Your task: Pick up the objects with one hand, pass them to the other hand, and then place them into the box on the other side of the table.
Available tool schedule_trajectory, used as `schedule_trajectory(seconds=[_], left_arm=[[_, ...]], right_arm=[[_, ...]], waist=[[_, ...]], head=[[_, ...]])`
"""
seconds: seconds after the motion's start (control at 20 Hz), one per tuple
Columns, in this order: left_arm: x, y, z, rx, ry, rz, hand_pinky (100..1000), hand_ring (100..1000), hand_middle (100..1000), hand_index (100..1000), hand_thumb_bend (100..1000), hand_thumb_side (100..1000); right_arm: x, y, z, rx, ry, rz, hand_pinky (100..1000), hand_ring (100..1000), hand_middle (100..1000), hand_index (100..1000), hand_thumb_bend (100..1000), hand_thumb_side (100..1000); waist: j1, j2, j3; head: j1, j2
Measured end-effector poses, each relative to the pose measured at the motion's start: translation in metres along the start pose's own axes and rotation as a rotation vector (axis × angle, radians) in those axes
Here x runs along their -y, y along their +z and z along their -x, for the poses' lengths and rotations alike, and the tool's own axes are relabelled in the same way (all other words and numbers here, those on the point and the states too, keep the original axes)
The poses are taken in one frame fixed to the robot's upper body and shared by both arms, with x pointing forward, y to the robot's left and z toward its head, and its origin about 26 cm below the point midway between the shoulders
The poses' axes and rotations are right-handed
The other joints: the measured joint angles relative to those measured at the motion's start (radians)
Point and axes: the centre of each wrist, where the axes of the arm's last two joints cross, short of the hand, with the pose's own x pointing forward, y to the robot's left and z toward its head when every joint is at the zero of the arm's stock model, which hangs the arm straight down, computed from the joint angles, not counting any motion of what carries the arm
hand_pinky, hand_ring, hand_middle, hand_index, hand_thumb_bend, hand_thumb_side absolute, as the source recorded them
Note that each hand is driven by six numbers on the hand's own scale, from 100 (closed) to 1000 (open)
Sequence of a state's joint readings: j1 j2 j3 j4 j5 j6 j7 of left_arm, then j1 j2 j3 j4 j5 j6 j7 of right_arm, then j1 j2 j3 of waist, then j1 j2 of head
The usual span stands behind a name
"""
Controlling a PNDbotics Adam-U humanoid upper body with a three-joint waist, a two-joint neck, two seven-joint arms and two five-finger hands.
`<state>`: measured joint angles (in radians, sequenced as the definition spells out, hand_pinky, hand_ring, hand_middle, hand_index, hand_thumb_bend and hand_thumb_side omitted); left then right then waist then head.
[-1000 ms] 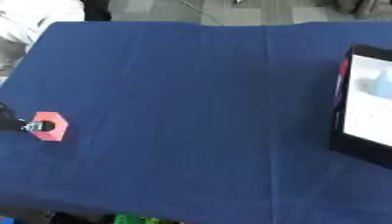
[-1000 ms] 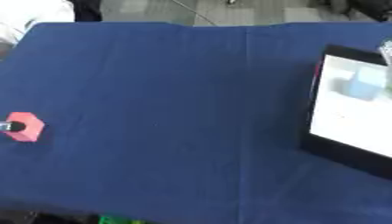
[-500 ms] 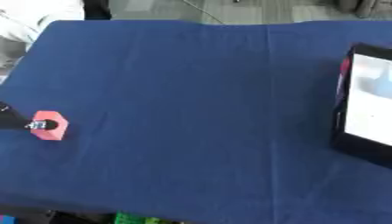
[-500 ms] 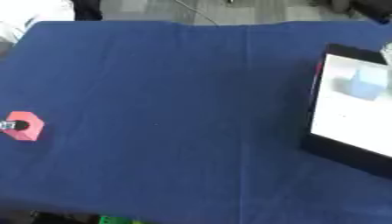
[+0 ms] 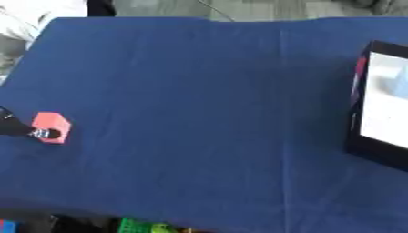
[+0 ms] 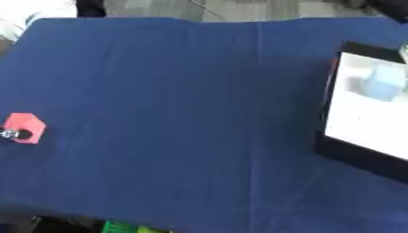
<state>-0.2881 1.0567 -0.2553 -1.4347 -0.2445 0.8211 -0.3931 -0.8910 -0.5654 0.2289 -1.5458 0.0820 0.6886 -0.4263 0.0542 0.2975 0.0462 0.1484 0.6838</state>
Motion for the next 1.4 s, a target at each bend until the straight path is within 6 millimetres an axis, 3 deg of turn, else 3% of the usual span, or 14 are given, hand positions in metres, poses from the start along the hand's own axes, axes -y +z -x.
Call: schedule_trajectory(seconds=[0.8, 1.15, 1.4], left_arm=[[0.007, -0.012, -0.009, 0.008, -0.128, -0.025, 849, 896, 782, 683, 654, 662], [0.007, -0.015, -0.011, 0.003, -0.142, -0.032, 846, 893, 777, 671, 536, 641], [0.009, -0.016, -0.012, 0.007, -0.144, -0.022, 843, 891, 770, 651, 469, 550]], right_arm=[[-0.005, -0.001, 0.009, -0.024, -0.005, -0.007, 688, 792, 758, 859, 100, 407], [-0.006, -0.002, 0.01, -0.029, -0.005, -0.005, 688, 792, 757, 858, 100, 408], [-0.006, -0.003, 0.012, -0.033, -0.003, -0.004, 689, 792, 757, 858, 100, 405]], waist=[[0.012, 0.0, -0.004], [0.012, 0.0, -0.004], [0.011, 0.0, -0.004]], head=[[0.012, 0.0], [0.017, 0.001], [0.017, 0.001]])
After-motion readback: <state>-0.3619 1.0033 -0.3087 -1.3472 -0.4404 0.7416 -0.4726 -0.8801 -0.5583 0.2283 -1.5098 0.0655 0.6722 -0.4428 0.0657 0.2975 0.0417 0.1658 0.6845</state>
